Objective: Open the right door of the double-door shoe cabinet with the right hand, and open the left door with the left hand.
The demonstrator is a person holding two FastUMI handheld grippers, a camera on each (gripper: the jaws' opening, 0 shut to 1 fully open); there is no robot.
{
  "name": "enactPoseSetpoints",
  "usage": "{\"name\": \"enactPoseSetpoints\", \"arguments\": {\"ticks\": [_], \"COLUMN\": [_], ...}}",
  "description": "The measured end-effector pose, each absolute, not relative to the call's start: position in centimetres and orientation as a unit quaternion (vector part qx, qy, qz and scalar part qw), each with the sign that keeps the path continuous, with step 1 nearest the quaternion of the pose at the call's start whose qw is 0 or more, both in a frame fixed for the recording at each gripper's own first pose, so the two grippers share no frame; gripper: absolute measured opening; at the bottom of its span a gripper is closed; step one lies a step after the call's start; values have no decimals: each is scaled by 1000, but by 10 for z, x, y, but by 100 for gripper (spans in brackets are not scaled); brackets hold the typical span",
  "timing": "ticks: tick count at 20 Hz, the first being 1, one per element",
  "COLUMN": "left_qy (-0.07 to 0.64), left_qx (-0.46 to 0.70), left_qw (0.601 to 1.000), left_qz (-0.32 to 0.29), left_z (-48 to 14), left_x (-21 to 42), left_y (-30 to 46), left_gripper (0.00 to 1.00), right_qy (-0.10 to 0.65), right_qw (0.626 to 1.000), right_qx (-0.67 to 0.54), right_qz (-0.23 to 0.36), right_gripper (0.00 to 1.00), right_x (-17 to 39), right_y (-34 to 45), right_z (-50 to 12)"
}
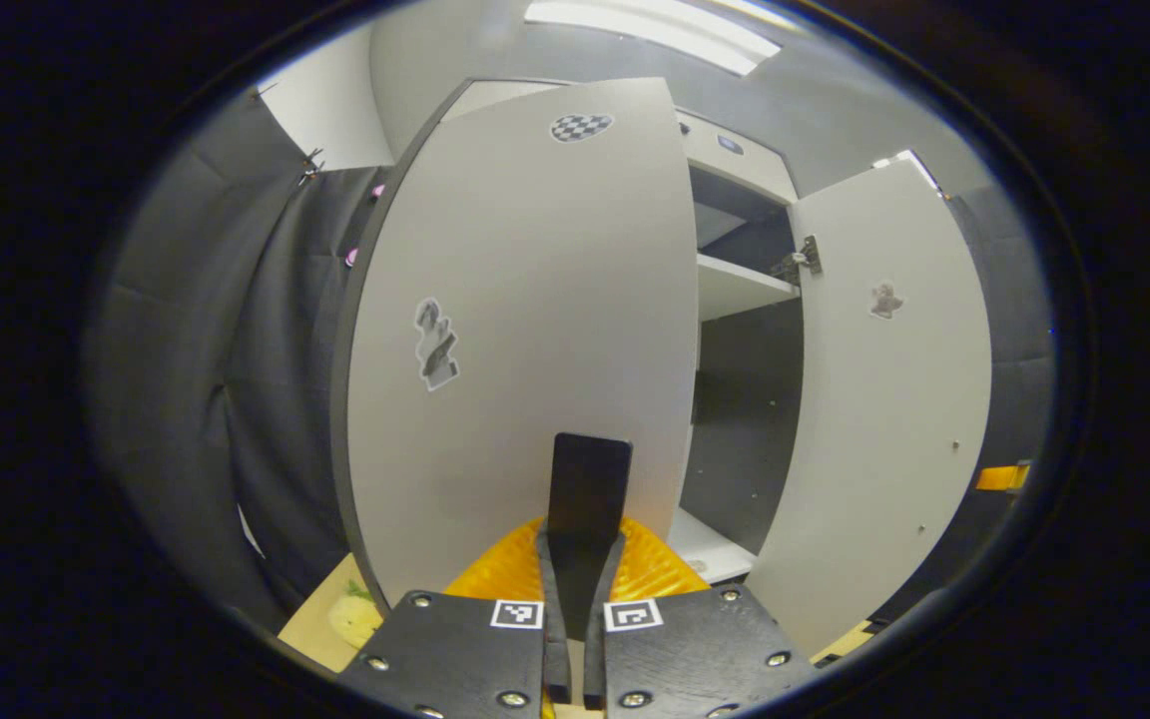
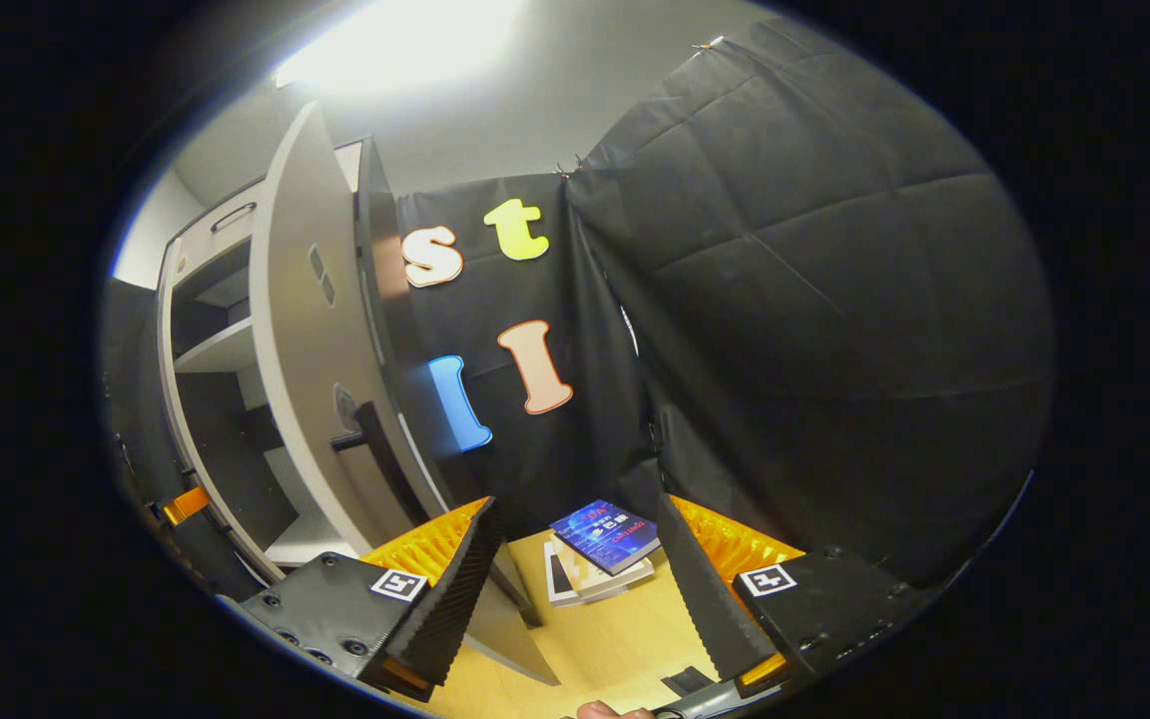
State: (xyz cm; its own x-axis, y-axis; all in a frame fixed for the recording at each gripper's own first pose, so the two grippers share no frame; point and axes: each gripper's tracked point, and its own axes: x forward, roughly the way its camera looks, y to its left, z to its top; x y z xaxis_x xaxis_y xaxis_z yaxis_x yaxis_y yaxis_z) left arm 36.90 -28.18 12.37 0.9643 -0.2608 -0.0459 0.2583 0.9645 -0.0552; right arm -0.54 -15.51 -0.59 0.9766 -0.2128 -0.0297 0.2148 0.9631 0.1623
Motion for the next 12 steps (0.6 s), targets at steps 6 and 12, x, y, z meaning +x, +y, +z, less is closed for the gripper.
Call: {"name": "enactPoseSetpoints", "arguments": {"ticks": [6, 12], "left_qy": [27, 22], "left_qx": [-10, -6], "left_qw": [993, 996], "left_qz": [-117, -86], "left_z": [138, 163], "left_x": [363, 353], "left_y": [-281, -273], "left_gripper": [7, 6], "right_qy": [6, -6], "right_qw": [993, 993], "right_qx": [73, 71], "right_qz": [-95, -90], "right_gripper": [97, 98], "right_x": [-8, -9], "right_y": [-135, -122], "right_z": [-8, -1]}}
